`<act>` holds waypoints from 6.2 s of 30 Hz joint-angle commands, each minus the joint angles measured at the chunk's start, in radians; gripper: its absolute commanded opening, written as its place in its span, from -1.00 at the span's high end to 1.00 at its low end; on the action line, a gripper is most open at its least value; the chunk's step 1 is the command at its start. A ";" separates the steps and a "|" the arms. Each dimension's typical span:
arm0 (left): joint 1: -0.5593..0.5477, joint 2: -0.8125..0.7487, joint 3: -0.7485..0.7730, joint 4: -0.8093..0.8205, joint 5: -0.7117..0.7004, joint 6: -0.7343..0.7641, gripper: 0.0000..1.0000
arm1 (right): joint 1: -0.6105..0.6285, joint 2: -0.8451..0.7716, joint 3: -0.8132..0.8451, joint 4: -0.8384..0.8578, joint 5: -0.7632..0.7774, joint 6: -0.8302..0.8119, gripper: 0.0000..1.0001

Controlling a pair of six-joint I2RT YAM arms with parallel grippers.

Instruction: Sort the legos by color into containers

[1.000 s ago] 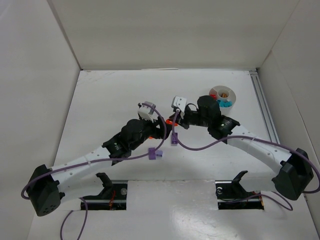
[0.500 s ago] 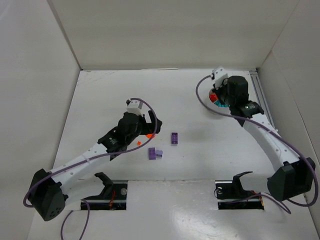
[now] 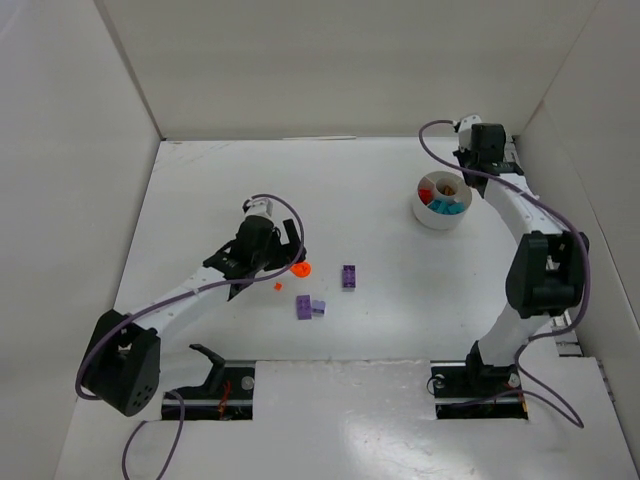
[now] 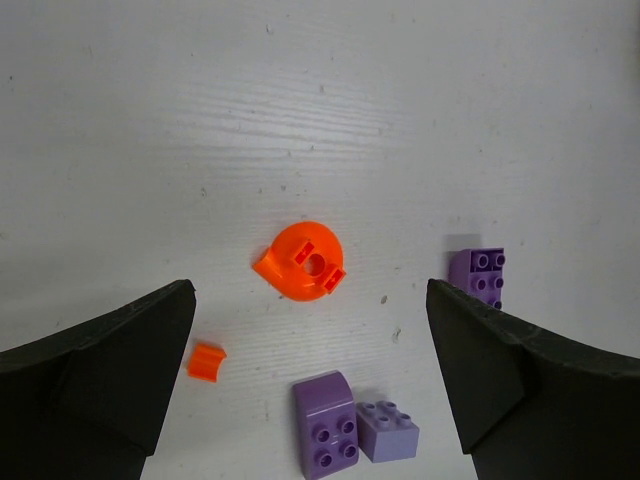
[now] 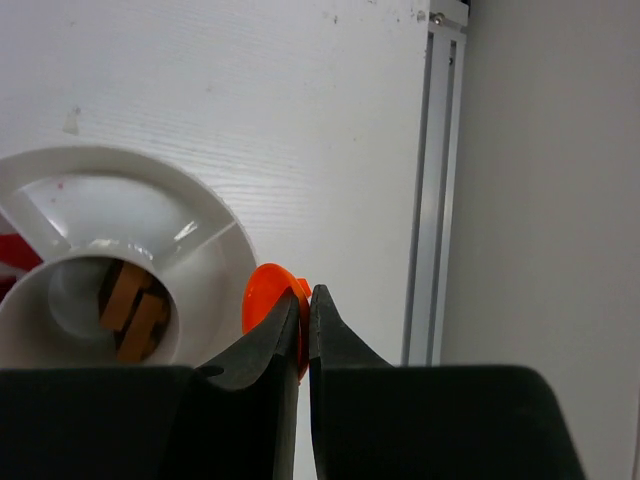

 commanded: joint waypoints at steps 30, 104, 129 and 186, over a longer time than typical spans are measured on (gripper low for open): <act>0.011 -0.122 -0.046 -0.090 -0.001 -0.056 -1.00 | -0.001 -0.003 -0.053 0.036 -0.091 0.079 0.22; -0.106 0.281 0.078 0.107 0.083 0.289 0.59 | -0.001 -0.485 -0.363 -0.036 -0.237 0.041 0.02; -0.126 0.347 0.127 0.013 -0.027 0.252 1.00 | -0.001 -0.485 -0.363 -0.036 -0.255 0.031 0.02; -0.448 -0.233 -0.022 0.588 -0.164 0.300 1.00 | 0.573 -0.364 -0.437 0.739 -1.238 0.591 0.87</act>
